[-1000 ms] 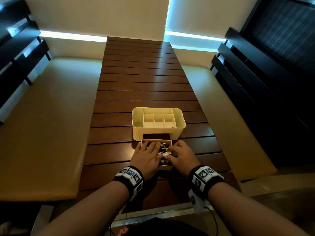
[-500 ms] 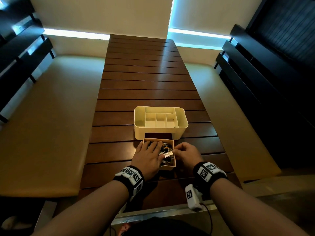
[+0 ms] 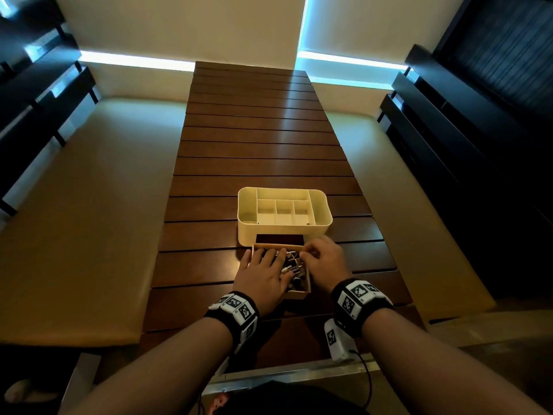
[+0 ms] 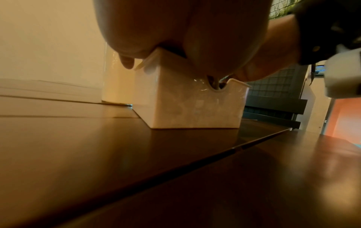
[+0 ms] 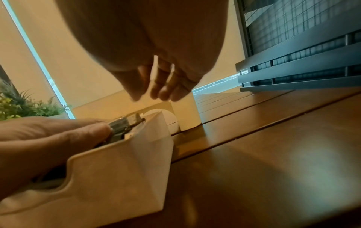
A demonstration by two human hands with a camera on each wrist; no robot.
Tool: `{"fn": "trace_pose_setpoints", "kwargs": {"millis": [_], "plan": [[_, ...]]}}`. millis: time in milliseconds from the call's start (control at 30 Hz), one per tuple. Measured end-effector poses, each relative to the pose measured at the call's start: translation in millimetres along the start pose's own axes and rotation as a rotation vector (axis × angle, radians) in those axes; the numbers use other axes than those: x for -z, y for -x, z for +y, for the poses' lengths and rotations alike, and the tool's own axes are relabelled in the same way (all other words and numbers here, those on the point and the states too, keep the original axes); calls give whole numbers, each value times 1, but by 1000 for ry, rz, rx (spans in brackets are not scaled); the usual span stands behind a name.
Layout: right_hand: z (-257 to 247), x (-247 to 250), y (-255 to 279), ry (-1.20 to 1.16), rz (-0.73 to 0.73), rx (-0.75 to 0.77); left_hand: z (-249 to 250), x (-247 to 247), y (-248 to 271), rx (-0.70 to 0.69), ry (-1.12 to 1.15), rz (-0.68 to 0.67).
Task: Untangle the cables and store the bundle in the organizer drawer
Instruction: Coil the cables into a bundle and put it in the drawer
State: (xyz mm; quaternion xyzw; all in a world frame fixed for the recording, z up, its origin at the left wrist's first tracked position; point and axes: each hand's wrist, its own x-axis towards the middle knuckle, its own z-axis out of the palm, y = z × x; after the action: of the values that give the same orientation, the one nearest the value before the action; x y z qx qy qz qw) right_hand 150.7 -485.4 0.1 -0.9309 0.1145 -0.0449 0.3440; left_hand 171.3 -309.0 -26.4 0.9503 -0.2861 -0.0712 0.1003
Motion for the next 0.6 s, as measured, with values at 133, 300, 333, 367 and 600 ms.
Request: {"fn": "trace_pose_setpoints", "kwargs": {"millis": [133,300,333,367,600], "plan": [[7,-11,17,-66,-92,137,1,0,0,-3,-10,6],[10,-17,14,88,-59,275,-1,1,3,-45,-6,-15],[10,-18,14,106,-41,304,-2,2,3,-56,-13,-17],[11,-19,14,108,-20,324,-3,3,4,-62,-16,-24],[12,-24,14,197,1,371,-7,4,14,-141,-48,106]]}}
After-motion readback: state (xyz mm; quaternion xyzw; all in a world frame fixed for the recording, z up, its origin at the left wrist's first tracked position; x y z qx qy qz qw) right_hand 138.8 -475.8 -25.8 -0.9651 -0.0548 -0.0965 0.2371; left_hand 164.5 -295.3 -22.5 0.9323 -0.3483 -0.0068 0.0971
